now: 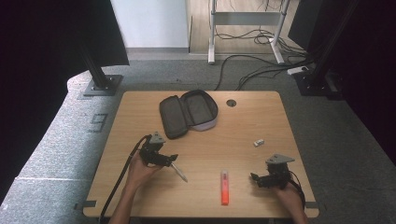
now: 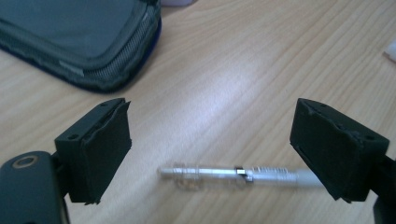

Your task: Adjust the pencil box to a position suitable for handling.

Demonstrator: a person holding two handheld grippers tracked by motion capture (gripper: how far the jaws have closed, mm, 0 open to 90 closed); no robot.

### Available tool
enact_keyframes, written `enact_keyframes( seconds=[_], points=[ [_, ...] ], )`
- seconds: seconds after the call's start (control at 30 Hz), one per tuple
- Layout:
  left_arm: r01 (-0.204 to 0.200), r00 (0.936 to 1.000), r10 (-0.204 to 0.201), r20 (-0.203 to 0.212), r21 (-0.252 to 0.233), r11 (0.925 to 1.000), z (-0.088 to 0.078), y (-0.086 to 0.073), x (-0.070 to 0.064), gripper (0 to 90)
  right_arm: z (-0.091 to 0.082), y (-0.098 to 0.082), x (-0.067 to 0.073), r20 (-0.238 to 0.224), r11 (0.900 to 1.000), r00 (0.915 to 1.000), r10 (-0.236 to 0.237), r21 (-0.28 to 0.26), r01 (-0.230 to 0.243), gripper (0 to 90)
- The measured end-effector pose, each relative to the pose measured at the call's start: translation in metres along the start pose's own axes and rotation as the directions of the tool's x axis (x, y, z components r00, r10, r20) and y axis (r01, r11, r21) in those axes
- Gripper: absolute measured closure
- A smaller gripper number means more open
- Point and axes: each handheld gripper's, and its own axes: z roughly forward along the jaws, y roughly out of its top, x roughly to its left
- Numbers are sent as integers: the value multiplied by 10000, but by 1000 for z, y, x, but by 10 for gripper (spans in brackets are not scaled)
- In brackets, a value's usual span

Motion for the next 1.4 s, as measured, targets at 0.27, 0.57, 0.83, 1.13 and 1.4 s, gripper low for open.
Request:
enact_keyframes(
  seconds=[0.27,0.57,0.83,1.13,1.4],
  points=[
    [-377,9993,377,9,37,9993,10,22,-1,141,0,0,0,3,10000,10000,1,1,-1,30],
    [-554,9982,551,219,91,9984,27,46,0,154,0,0,0,4,10000,10000,0,0,0,30],
    [-723,9974,723,29,393,9966,42,58,4,168,0,0,0,2,10000,10000,5,3,-5,30],
    [-668,9974,662,278,231,9975,58,71,8,209,0,0,0,0,10000,10000,7,4,-7,30],
    [-444,9974,435,581,141,9989,73,86,14,226,0,0,0,2,10000,10000,4,2,-4,30]
  ],
)
